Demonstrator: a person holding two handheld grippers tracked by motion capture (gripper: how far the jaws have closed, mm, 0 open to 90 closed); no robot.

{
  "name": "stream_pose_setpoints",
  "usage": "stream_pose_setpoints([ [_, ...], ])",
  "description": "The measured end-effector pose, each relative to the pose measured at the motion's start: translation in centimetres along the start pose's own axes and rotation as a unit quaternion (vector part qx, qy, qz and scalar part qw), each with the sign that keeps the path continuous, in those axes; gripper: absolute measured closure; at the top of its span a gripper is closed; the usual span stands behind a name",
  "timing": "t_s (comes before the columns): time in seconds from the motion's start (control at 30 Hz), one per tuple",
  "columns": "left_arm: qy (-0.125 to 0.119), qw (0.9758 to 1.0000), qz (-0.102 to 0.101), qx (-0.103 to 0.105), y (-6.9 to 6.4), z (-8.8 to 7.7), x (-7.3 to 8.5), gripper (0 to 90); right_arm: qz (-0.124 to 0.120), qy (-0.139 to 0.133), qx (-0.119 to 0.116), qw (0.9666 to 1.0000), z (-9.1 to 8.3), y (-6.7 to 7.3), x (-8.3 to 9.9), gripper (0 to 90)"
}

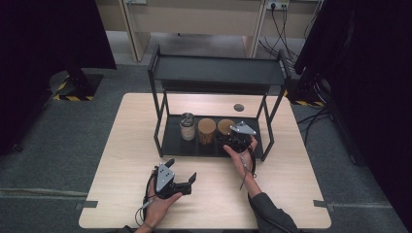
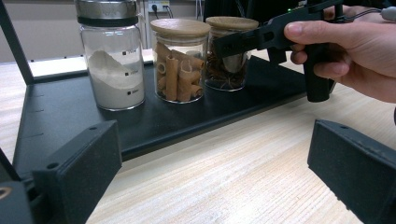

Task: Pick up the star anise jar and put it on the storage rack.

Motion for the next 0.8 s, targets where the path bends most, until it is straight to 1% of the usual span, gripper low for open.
stream_pose_setpoints([
  [0.13, 0.000, 1.0000, 0.000, 0.000, 0.0, 0.0, 0.0, 2.4, 0.008, -0.001, -0.004, 1.0000, -0.2, -0.1, 0.0, 7.8],
  [0.2, 0.001, 1.0000, 0.000, 0.000, 0.0, 0.0, 0.0, 2.4, 0.010, -0.002, -0.001, 0.9999, -0.4, 0.1, -0.1, 5.7],
  [0.37, 0.000, 1.0000, 0.000, 0.000, 0.0, 0.0, 0.0, 2.4, 0.017, 0.000, 0.001, 0.9999, -0.6, 0.1, -0.3, 4.7],
  [0.53, 0.000, 1.0000, 0.000, 0.000, 0.0, 0.0, 0.0, 2.4, 0.018, -0.001, -0.007, 0.9998, -1.1, 0.0, -0.4, 4.4],
  [0.67, 0.000, 1.0000, 0.000, 0.000, 0.0, 0.0, 0.0, 2.4, 0.020, -0.006, -0.009, 0.9998, -1.4, 0.0, -0.4, 4.4],
  [0.8, 0.000, 1.0000, 0.000, 0.000, 0.0, 0.0, 0.0, 2.4, 0.021, -0.004, -0.010, 0.9997, -1.7, 0.0, -0.6, 4.4],
])
Point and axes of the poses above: each handheld gripper's, and its own axes: z roughly forward along the jaws, x roughly out of its underside, y roughly to its left, the point moved 6 cm from there along z, roughly forward along the jaws, and after that the axes turned 7 degrees about -y, right-handed, at the moved point
